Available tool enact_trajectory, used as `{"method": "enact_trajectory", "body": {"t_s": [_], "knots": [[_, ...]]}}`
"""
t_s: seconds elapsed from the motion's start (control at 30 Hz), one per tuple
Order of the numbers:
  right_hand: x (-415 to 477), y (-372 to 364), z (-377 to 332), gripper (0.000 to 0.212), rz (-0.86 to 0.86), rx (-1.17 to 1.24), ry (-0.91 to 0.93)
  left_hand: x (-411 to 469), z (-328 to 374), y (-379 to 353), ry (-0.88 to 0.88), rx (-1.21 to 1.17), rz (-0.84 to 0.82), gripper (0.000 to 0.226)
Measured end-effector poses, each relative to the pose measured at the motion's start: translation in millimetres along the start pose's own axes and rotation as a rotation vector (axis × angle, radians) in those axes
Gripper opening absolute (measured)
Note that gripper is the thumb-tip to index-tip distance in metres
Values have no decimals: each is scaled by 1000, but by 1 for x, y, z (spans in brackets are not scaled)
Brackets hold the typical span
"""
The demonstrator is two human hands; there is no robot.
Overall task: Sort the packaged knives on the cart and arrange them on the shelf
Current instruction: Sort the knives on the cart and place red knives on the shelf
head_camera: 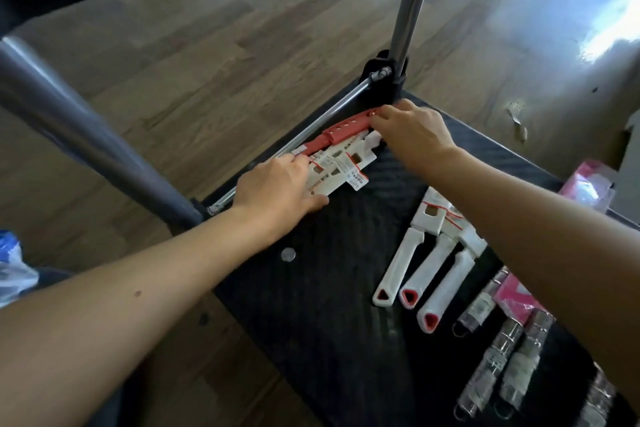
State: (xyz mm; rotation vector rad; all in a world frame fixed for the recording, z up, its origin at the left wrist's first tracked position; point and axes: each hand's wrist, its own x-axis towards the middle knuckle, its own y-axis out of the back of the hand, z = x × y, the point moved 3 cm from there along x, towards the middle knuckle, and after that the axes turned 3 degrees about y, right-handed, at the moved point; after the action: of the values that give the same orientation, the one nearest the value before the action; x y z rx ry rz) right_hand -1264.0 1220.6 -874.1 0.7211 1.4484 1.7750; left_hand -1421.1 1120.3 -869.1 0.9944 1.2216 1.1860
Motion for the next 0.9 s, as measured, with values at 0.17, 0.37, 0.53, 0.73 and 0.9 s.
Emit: {"method": "enact_trajectory", "body": {"t_s": [0.17, 0.37, 0.53, 0.73, 0.9], "knots": [[-13, -2, -6, 33, -18, -42, 74, -16, -13, -6, 30, 83, -98, 46], [-32, 6, -6, 37, -45, -106, 84, -21, -13, -6, 33, -3, -115, 27], [-50, 15, 8, 36, -85, -163, 33, -18, -14, -4, 45, -45, -126, 25], [-80, 20, 28, 41, -179, -273, -128, -22, -8, 7, 56, -102, -95, 24], [-99, 23, 28, 44, -189, -302, -127, -24, 8, 14, 2, -133, -60, 26]]}}
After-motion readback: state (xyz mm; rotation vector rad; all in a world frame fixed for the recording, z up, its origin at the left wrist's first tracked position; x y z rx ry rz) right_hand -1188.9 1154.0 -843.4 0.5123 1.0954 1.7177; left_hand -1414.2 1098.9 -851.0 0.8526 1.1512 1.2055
